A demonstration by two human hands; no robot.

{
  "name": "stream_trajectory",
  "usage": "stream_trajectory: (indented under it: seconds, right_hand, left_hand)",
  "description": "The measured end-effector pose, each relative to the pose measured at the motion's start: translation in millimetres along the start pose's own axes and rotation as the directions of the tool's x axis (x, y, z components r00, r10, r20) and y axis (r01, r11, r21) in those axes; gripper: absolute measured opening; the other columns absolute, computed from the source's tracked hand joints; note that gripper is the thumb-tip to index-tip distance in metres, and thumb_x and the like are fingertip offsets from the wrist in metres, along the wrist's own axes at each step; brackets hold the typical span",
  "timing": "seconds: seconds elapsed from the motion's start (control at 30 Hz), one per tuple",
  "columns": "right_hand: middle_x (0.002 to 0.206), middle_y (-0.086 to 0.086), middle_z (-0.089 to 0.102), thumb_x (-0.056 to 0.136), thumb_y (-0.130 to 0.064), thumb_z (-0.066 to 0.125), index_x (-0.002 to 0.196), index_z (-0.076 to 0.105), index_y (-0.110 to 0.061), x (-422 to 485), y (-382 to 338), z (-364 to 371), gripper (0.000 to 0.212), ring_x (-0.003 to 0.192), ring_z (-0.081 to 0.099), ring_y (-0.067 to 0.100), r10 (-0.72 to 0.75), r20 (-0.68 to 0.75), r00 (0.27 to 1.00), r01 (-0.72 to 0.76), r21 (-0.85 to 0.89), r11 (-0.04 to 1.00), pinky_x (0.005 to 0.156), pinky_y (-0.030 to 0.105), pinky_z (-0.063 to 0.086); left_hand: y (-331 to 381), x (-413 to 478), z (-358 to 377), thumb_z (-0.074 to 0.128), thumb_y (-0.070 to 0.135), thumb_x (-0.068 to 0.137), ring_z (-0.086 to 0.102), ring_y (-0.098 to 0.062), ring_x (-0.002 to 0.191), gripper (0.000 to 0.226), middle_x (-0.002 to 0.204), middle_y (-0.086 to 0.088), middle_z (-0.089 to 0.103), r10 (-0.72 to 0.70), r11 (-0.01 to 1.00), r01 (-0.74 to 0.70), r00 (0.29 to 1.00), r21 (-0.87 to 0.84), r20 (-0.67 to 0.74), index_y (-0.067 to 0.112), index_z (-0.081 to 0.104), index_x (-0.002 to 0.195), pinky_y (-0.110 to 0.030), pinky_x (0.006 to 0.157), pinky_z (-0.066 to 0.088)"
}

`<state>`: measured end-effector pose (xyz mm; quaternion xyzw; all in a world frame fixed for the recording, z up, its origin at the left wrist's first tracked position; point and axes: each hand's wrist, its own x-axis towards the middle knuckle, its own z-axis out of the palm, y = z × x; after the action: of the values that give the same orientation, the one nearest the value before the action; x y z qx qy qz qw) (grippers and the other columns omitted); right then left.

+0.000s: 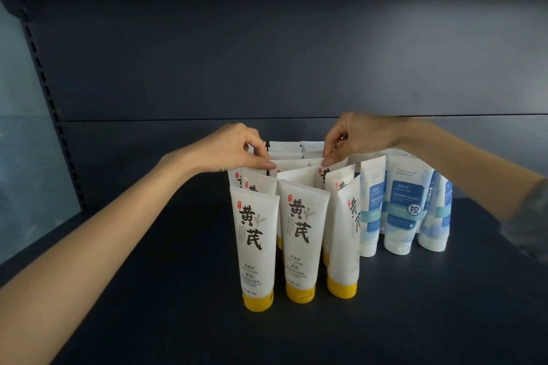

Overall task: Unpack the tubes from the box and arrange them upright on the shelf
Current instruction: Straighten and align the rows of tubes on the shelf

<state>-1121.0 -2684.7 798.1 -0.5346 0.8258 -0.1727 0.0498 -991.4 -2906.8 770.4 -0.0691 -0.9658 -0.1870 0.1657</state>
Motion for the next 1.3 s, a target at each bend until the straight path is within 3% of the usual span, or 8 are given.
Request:
stream_trajectory:
  seconds: [0.17, 0.3, 0.47, 0.63, 0.83, 1.0, 1.17, 1.3]
  right_hand:
    - [0.079, -0.015, 0.071, 0.079, -0.032, 0.073, 0.082, 0.076, -0.026, -1, 3, -1, 0.007, 0.072, 0.059, -0.007, 0.029, 0.005, 1.000, -0.029, 0.043, 0.999, 0.068, 0.003, 0.042]
    - [0.089, -0.016, 0.073, 0.078, -0.033, 0.072, 0.089, 0.076, -0.022, -4, -5, -3, 0.016, 0.081, 0.063, -0.009, -0.036, -0.073, 0.997, 0.050, 0.195, 0.980, 0.067, 0.000, 0.043]
    - [0.097, -0.010, 0.073, 0.066, -0.050, 0.070, 0.091, 0.076, -0.026, -1, -26, 8, 0.036, 0.095, 0.065, 0.009, -0.133, 0.030, 0.991, 0.124, 0.205, 0.971, 0.086, 0.013, 0.049]
    - [0.089, -0.005, 0.073, 0.068, -0.047, 0.071, 0.084, 0.077, -0.021, 2, -31, 17, 0.031, 0.085, 0.064, 0.004, -0.163, 0.080, 0.983, 0.146, 0.187, 0.972, 0.083, 0.010, 0.047]
    - [0.078, 0.009, 0.069, 0.076, -0.032, 0.075, 0.074, 0.075, -0.015, 2, -30, 20, 0.018, 0.069, 0.055, 0.006, -0.149, 0.033, 0.988, 0.141, 0.189, 0.972, 0.068, 0.009, 0.044]
    - [0.074, 0.014, 0.065, 0.074, -0.033, 0.075, 0.071, 0.073, -0.011, 2, -30, 21, 0.023, 0.064, 0.050, 0.009, -0.147, -0.012, 0.989, 0.146, 0.171, 0.974, 0.065, 0.013, 0.042]
    - [0.057, -0.005, 0.057, 0.075, -0.033, 0.077, 0.064, 0.070, -0.015, 3, -31, 23, 0.022, 0.054, 0.045, 0.003, -0.151, -0.036, 0.988, 0.155, 0.158, 0.975, 0.057, 0.009, 0.039]
    - [0.069, 0.016, 0.059, 0.074, -0.036, 0.076, 0.067, 0.070, -0.012, 2, -34, 25, 0.026, 0.060, 0.046, 0.012, -0.163, -0.029, 0.986, 0.165, 0.153, 0.974, 0.060, 0.015, 0.041]
  left_hand:
    - [5, -8, -7, 0.072, 0.044, 0.074, 0.047, 0.013, 0.059, 0.017, 0.085, 0.011, 0.059, -0.006, 1.000, 0.005, 0.998, -0.017, -0.063, 0.029, 0.073, 0.080, -0.004, 0.054, 0.034]
    - [14, -20, -21, 0.067, 0.055, 0.063, 0.046, 0.005, 0.058, 0.031, 0.075, 0.014, 0.057, -0.017, 0.996, 0.003, 0.989, -0.093, -0.148, 0.029, 0.074, 0.078, -0.018, 0.062, 0.036]
    - [17, -35, -25, 0.068, 0.057, 0.058, 0.046, -0.001, 0.062, 0.030, 0.080, 0.010, 0.062, -0.011, 0.991, 0.009, 1.000, -0.131, -0.015, 0.033, 0.076, 0.074, -0.026, 0.063, 0.040]
    - [7, -43, -19, 0.071, 0.052, 0.060, 0.045, 0.001, 0.059, 0.027, 0.075, 0.020, 0.060, -0.018, 0.989, 0.031, 0.996, -0.143, 0.090, 0.031, 0.077, 0.075, -0.013, 0.057, 0.037]
    - [2, -47, -21, 0.071, 0.056, 0.056, 0.045, 0.000, 0.060, 0.031, 0.079, 0.008, 0.060, -0.025, 0.990, 0.030, 0.999, -0.139, 0.041, 0.030, 0.076, 0.071, -0.013, 0.057, 0.038]
    - [1, -48, -22, 0.071, 0.051, 0.059, 0.045, 0.000, 0.061, 0.026, 0.080, 0.002, 0.059, -0.053, 0.993, 0.054, 0.998, -0.109, 0.019, 0.029, 0.076, 0.070, -0.013, 0.056, 0.037]
    - [-1, -48, -22, 0.071, 0.048, 0.061, 0.045, 0.001, 0.059, 0.025, 0.081, 0.001, 0.059, -0.069, 0.994, 0.070, 0.998, -0.086, 0.004, 0.026, 0.076, 0.071, -0.012, 0.055, 0.037]
    - [-1, -49, -24, 0.070, 0.050, 0.060, 0.044, 0.000, 0.059, 0.027, 0.081, 0.001, 0.059, -0.075, 0.994, 0.075, 0.997, -0.080, 0.007, 0.026, 0.076, 0.072, -0.013, 0.056, 0.037]
